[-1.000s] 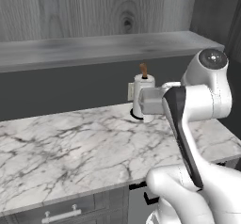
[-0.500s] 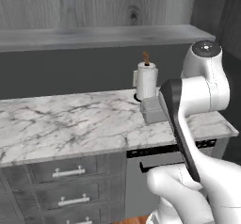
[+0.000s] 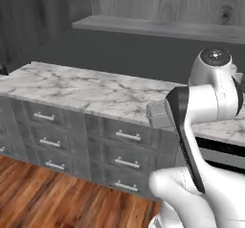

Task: Retrieve the tupperware and aluminum foil from the cabinet and place them on the dining counter near the plate with garlic and shrimp to prepare for storing leftovers.

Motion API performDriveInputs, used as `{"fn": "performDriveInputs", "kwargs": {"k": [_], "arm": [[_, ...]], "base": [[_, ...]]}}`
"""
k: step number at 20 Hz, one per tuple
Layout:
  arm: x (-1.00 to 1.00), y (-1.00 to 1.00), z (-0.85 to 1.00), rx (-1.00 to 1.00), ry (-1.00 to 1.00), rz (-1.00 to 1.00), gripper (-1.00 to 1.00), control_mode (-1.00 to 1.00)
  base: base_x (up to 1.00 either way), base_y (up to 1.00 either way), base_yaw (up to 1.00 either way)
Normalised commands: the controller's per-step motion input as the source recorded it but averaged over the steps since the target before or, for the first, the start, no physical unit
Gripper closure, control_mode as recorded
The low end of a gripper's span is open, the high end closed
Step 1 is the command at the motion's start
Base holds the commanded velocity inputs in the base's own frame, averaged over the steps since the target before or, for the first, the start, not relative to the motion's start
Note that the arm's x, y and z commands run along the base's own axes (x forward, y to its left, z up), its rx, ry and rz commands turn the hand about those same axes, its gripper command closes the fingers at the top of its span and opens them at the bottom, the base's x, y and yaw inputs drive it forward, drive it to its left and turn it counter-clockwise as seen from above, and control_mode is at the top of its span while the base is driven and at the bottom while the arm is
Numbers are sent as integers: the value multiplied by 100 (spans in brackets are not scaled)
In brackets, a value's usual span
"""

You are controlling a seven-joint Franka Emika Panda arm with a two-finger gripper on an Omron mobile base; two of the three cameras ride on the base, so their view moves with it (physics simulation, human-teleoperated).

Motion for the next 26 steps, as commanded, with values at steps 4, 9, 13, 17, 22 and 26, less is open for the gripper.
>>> {"fn": "performDriveInputs", "kwargs": {"k": [4, 9, 13, 17, 22, 26], "arm": [[0, 0, 0, 0, 0, 0, 100, 100], [0, 0, 0, 0, 0, 0, 100, 100], [0, 0, 0, 0, 0, 0, 100, 100], [0, 0, 0, 0, 0, 0, 100, 100], [0, 0, 0, 0, 0, 0, 100, 100], [0, 0, 0, 0, 0, 0, 100, 100]], "base": [[0, 0, 100], [-3, 0, 100], [-6, 0, 100], [-11, 7, 100], [-5, 52, 93], [11, 85, 71]]}}
